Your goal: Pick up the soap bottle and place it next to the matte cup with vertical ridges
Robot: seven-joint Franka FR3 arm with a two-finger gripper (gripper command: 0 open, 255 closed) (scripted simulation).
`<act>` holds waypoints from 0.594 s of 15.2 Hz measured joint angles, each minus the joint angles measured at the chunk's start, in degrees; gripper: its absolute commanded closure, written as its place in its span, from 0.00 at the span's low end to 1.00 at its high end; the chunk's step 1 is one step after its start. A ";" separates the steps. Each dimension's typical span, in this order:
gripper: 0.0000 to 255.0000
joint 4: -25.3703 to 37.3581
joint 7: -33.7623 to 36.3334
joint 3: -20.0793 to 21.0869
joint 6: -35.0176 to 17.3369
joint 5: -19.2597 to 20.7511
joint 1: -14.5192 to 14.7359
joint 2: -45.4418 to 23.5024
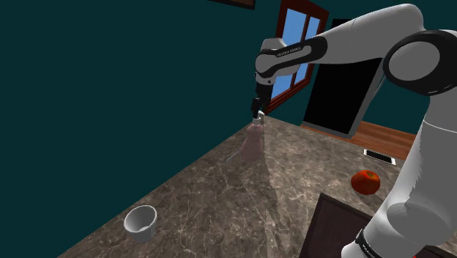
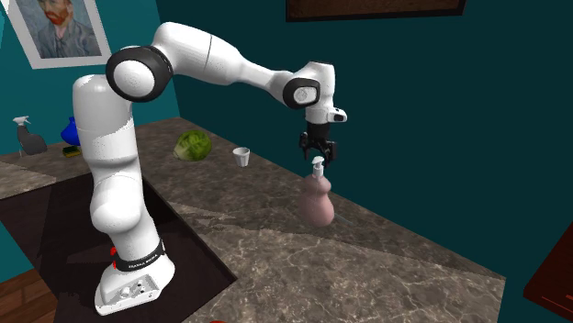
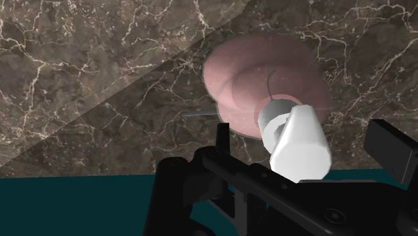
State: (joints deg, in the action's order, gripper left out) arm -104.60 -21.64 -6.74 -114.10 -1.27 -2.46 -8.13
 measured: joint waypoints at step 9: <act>1.00 -0.27 -0.01 0.00 -0.33 -0.01 0.00 -0.04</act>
State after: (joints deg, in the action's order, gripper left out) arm -104.86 -21.64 -6.74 -114.43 -1.28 -2.47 -8.17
